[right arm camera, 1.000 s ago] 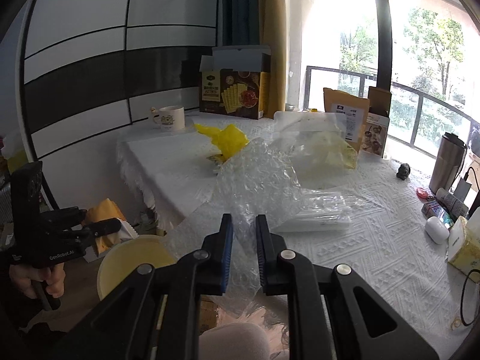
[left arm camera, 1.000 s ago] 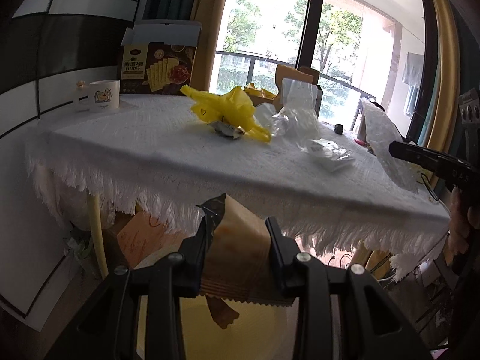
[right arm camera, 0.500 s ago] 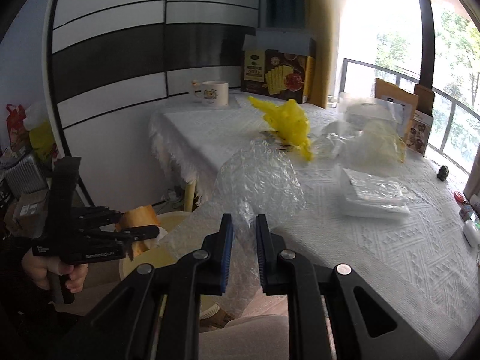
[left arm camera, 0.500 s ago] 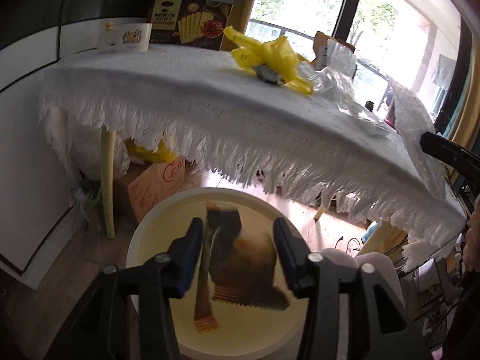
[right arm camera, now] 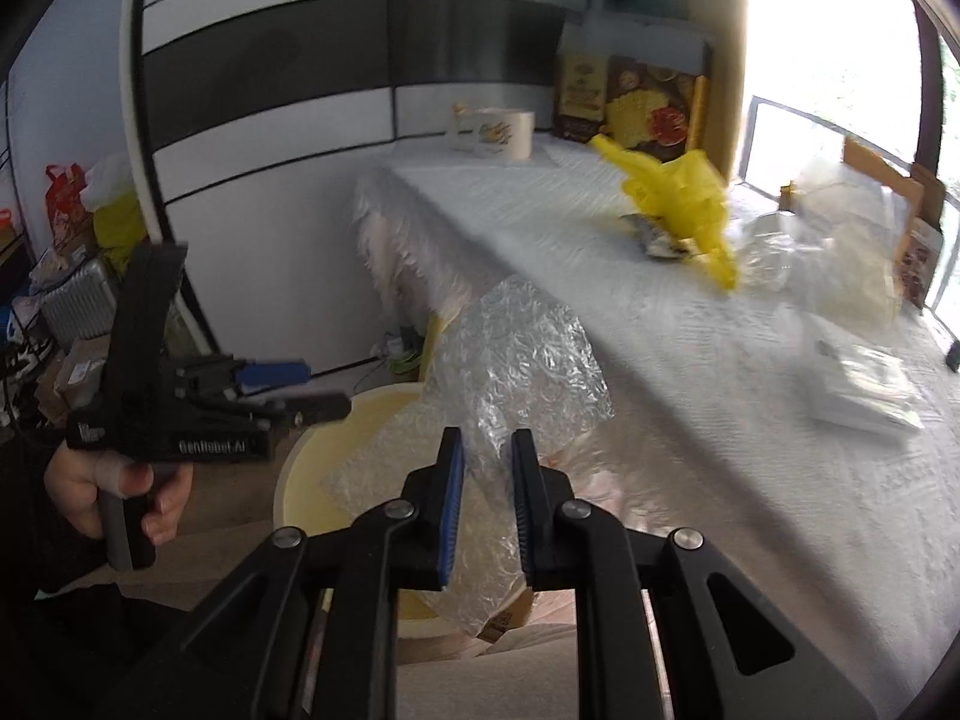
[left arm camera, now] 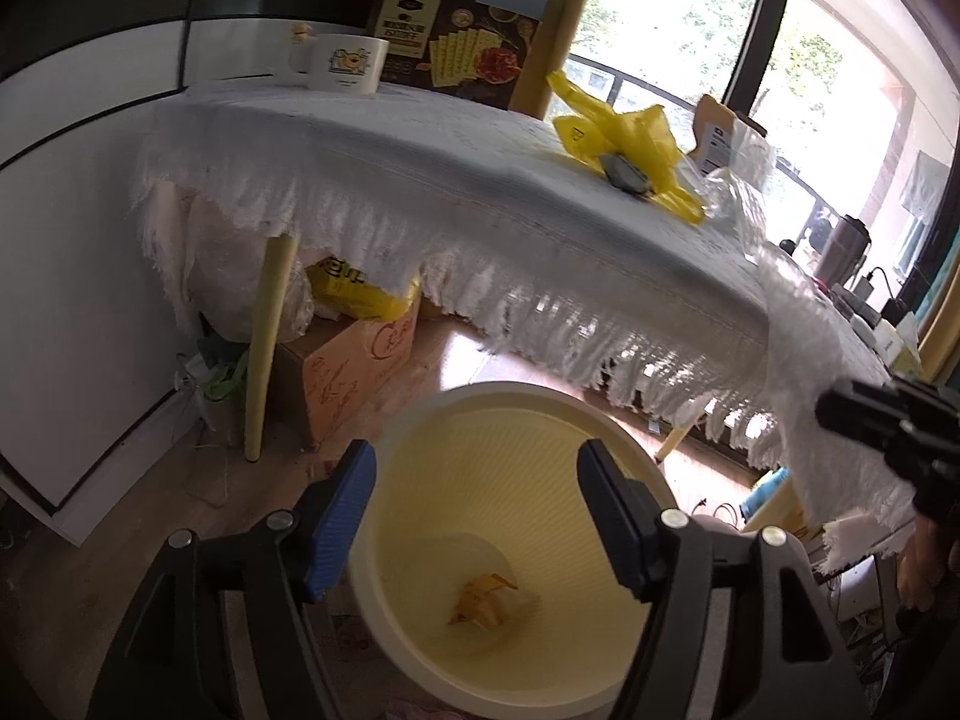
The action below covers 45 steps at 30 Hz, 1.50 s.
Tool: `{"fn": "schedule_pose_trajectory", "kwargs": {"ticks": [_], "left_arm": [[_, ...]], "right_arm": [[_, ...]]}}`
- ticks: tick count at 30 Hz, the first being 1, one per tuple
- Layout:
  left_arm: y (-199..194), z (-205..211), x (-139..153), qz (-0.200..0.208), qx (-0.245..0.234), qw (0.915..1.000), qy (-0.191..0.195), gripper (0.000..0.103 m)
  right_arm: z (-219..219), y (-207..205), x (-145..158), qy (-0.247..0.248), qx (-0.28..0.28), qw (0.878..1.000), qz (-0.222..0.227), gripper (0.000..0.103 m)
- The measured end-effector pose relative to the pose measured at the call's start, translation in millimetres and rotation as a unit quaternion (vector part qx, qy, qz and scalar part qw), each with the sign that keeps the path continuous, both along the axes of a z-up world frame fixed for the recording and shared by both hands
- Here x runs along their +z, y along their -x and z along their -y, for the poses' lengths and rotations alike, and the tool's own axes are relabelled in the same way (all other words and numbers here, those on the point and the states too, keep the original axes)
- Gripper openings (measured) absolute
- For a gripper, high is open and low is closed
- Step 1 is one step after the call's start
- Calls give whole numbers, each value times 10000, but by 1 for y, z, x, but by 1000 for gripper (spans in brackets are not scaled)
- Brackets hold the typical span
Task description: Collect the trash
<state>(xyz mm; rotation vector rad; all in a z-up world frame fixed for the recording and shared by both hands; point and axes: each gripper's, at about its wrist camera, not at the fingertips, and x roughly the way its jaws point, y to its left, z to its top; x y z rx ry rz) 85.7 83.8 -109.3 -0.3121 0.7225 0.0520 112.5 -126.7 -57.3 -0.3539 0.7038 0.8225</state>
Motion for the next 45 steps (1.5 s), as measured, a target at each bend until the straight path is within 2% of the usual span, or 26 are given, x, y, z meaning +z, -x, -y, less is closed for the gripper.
{"fn": "schedule_pose_trajectory", "kwargs": {"ticks": [10, 13, 17, 19, 28, 45], "left_arm": [[11, -31, 9, 106, 322, 9993, -155, 72], [13, -36, 9, 93, 365, 9991, -168, 72], [13, -36, 9, 86, 383, 9991, -179, 73], [13, -35, 9, 95, 368, 9991, -189, 73], [10, -20, 16, 163, 214, 9993, -270, 73], [-7, 21, 38, 385, -187, 9982, -419, 73]], "right_arm": [[-46, -2, -42, 323, 452, 9973, -476, 16], [-50, -4, -50, 396, 470, 9964, -584, 22], [-51, -5, -56, 420, 467, 9959, -658, 42], [-50, -5, -56, 425, 441, 9960, -652, 43], [-31, -6, -47, 319, 273, 9976, -548, 43], [29, -17, -6, 158, -153, 9998, -17, 44]]}}
